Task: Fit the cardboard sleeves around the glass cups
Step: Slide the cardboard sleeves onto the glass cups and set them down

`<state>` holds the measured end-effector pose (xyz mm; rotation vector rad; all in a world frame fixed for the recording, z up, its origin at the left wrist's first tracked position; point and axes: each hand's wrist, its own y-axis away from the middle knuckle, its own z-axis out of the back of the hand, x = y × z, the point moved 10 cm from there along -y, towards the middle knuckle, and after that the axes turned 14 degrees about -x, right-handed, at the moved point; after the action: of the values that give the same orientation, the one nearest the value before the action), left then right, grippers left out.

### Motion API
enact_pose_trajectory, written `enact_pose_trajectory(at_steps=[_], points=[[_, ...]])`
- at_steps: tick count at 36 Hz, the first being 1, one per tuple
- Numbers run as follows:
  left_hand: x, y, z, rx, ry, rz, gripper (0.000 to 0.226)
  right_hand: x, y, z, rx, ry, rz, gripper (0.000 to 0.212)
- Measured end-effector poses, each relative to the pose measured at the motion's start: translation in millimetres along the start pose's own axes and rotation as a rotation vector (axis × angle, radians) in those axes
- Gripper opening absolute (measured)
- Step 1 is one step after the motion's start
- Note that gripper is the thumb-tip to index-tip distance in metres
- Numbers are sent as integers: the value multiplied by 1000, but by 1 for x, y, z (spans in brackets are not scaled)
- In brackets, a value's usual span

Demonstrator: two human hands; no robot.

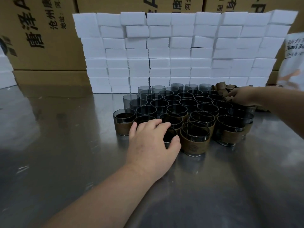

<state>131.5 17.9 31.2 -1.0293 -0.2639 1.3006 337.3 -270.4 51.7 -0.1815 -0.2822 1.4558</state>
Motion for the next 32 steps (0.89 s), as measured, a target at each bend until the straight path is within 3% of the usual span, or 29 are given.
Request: enact_pose_trajectory(at_steps=[14,20,32], points=[[-1,1,0,-10,17,-2,50,3,-5,-18,38,-150,-36,38],[0,0,2,-30,28,-5,45,-10,-11,-21,-24,-155,-78,41],[0,0,2,-39,29,-17,48,-7,-6,2,-181,-64,-22,19]])
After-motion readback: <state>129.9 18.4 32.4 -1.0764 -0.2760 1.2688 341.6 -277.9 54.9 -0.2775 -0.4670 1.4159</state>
